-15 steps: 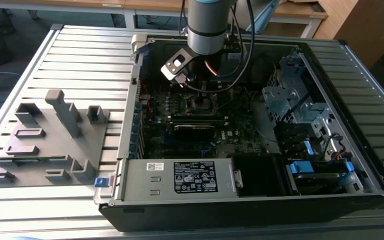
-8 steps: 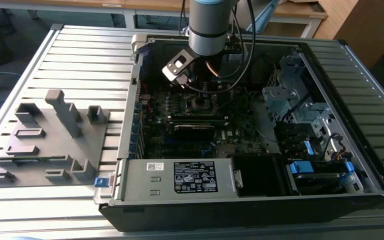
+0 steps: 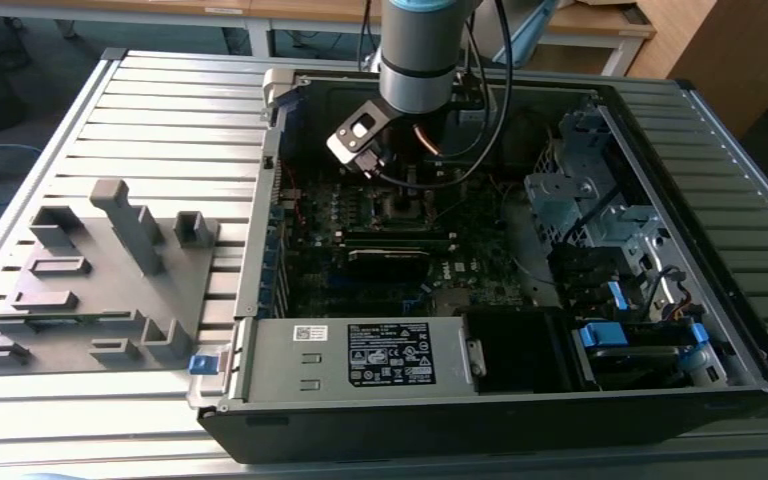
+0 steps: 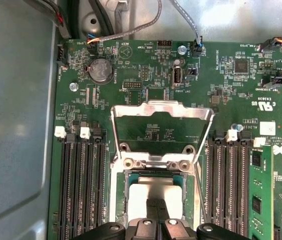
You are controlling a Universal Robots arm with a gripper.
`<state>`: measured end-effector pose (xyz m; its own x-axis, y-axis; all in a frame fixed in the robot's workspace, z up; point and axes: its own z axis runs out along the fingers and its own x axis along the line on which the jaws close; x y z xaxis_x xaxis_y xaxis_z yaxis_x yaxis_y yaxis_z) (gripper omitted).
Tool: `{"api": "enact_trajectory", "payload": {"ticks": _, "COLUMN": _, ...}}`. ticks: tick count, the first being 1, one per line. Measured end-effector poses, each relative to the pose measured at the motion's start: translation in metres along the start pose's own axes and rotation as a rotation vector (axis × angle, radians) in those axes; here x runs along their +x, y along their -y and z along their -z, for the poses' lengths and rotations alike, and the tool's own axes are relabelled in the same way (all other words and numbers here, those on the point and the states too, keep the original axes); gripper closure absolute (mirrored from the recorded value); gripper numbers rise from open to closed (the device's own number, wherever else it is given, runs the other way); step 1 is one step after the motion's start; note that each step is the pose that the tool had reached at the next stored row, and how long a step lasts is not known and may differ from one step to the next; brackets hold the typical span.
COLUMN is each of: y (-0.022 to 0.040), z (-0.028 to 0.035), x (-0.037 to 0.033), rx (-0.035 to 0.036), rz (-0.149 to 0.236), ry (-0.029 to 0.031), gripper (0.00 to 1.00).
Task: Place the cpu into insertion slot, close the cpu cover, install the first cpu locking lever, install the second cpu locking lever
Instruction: 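Place the cpu into insertion slot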
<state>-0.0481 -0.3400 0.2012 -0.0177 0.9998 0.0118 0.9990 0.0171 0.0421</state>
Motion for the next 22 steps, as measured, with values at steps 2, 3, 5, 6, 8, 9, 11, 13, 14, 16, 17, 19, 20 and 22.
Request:
{"api": "enact_trajectory", "payload": {"ticks": 2, "y": 0.0001, "z": -0.0005, "x": -0.0001, "rx": 0.0001, "rz": 0.000, "ry": 0.0002, "gripper": 0.89}}
{"api": "enact_trajectory", "payload": {"ticks": 3, "y": 0.0001, "z": -0.0006, "x": -0.0001, "rx": 0.0001, "rz": 0.000, "ry": 0.0002, "gripper": 0.89}}
{"api": "enact_trajectory", "payload": {"ticks": 5, "y": 0.0001, "z": -0.0006, "x": -0.0001, "rx": 0.0001, "rz": 0.000, "ry": 0.0002, "gripper": 0.89}}
{"api": "enact_trajectory", "payload": {"ticks": 6, "y": 0.0000, "z": -0.0006, "x": 0.0000, "rx": 0.0001, "rz": 0.000, "ry": 0.0002, "gripper": 0.89}}
{"api": "enact_trajectory", "payload": {"ticks": 8, "y": 0.0001, "z": -0.0016, "x": -0.0001, "rx": 0.0005, "rz": 0.000, "ry": 0.0006, "gripper": 0.89}}
{"api": "enact_trajectory", "payload": {"ticks": 9, "y": 0.0002, "z": -0.0022, "x": -0.0002, "rx": 0.0010, "rz": 0.000, "ry": 0.0014, "gripper": 0.89}}
{"api": "enact_trajectory", "payload": {"ticks": 11, "y": 0.0003, "z": -0.0027, "x": -0.0003, "rx": 0.0007, "rz": 0.000, "ry": 0.0012, "gripper": 0.89}}
{"api": "enact_trajectory", "payload": {"ticks": 13, "y": 0.0001, "z": -0.0032, "x": -0.0001, "rx": 0.0001, "rz": 0.000, "ry": 0.0002, "gripper": 0.89}}
{"api": "enact_trajectory", "payload": {"ticks": 14, "y": 0.0002, "z": -0.0031, "x": -0.0001, "rx": 0.0001, "rz": 0.000, "ry": 0.0002, "gripper": 0.89}}
{"api": "enact_trajectory", "payload": {"ticks": 16, "y": 0.0002, "z": -0.0031, "x": -0.0001, "rx": 0.0001, "rz": 0.000, "ry": 0.0003, "gripper": 0.89}}
{"api": "enact_trajectory", "payload": {"ticks": 17, "y": 0.0001, "z": -0.0027, "x": 0.0000, "rx": -0.0002, "rz": 0.000, "ry": -0.0002, "gripper": 0.89}}
{"api": "enact_trajectory", "payload": {"ticks": 19, "y": -0.0003, "z": 0.0000, "x": 0.0004, "rx": -0.0015, "rz": 0.000, "ry": -0.0025, "gripper": 0.89}}
{"api": "enact_trajectory", "payload": {"ticks": 20, "y": -0.0002, "z": 0.0029, "x": 0.0002, "rx": -0.0005, "rz": 0.000, "ry": -0.0008, "gripper": 0.89}}
{"api": "enact_trajectory", "payload": {"ticks": 22, "y": -0.0003, "z": 0.0071, "x": 0.0001, "rx": -0.0002, "rz": 0.000, "ry": -0.0003, "gripper": 0.89}}
